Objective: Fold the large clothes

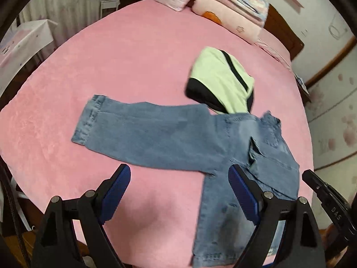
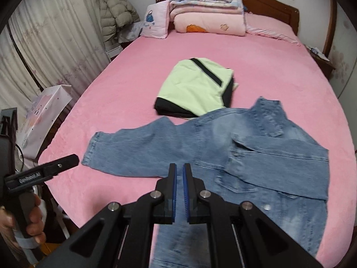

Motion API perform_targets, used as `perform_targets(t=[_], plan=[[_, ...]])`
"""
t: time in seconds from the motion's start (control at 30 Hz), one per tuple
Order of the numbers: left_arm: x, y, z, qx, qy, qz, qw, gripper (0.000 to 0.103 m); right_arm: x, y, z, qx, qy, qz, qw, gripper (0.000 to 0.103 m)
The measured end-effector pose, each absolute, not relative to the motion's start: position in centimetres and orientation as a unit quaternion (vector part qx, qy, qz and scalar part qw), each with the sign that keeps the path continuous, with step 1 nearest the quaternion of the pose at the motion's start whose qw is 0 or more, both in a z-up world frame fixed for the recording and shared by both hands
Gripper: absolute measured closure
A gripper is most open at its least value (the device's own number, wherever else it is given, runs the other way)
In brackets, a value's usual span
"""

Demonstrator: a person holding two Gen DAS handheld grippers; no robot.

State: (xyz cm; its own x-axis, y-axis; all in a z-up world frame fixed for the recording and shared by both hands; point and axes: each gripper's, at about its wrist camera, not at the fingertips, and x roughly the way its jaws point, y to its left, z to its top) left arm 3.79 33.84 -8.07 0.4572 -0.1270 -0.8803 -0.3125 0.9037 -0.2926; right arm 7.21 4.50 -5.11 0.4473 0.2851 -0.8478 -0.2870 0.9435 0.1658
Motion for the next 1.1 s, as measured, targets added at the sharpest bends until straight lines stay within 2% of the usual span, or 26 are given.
perform_targets(t=[0.2, 0.47, 0.57, 0.63, 0.7, 0.77, 1.1], plan=[[5.1, 38.5, -11.8, -0.251, 0.521, 0.064, 0.814, 0.015, 9.5, 9.0, -6.6, -0.016, 0.503, 0.183, 0.844, 0.098], [4.9, 46.9, -21.3, -0.384, 0.498, 0.085, 0.773, 0.016, 11.8, 14.1, -10.6, -0.045, 0.515, 0.193, 0.834, 0.098], [4.6, 49.6, -25.3, -0.441, 0.486, 0.099, 0.748, 0.021, 12.1, 15.3, -12.1, -0.052, 0.523, 0.197, 0.828, 0.098], [4.4, 51.1, -28.4, -0.479, 0.479, 0.114, 0.727, 0.028, 12.3, 15.8, -13.2, -0.052, 0.532, 0.197, 0.822, 0.098], [4.2, 52.0, -30.8, -0.507, 0.476, 0.12, 0.708, 0.042, 12.5, 16.1, -14.2, -0.047, 0.543, 0.197, 0.815, 0.098], [4.0, 52.4, -32.7, -0.533, 0.465, 0.123, 0.696, 0.045, 12.6, 16.4, -14.9, -0.048, 0.55, 0.197, 0.81, 0.098], [3.5, 52.4, -34.0, -0.545, 0.45, 0.119, 0.697, 0.045, 12.5, 16.4, -16.8, -0.044, 0.572, 0.199, 0.795, 0.098]])
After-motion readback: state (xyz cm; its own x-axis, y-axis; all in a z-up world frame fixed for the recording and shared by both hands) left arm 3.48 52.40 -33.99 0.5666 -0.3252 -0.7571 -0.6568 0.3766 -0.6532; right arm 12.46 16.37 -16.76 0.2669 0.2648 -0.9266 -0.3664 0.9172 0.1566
